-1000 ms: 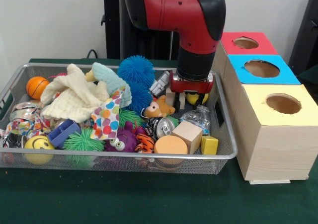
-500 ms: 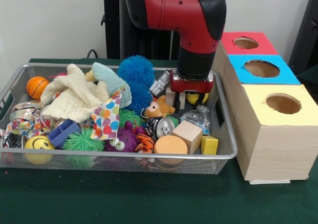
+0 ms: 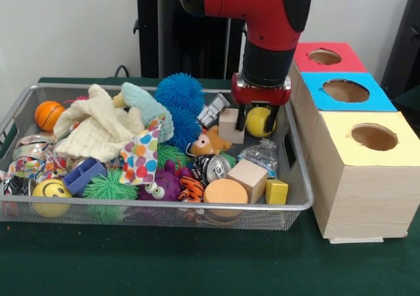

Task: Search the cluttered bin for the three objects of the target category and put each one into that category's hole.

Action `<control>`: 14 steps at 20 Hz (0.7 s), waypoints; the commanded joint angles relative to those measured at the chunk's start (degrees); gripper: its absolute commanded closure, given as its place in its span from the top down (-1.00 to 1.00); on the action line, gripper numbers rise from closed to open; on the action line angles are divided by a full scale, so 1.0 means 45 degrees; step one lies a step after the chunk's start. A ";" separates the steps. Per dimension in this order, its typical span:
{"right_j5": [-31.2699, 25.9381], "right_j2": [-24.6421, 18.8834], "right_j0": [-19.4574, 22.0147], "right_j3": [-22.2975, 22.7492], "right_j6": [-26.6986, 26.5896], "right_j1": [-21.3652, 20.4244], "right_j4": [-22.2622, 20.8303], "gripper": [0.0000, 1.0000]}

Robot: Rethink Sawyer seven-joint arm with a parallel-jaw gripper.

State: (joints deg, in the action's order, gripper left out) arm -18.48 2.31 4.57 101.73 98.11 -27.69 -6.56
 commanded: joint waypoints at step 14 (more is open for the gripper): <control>-0.3343 -0.1365 0.0667 -0.2841 -0.0002 0.0243 -0.0175 1.00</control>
State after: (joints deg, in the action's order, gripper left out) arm -29.43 1.24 5.28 95.88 98.11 -29.08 -6.49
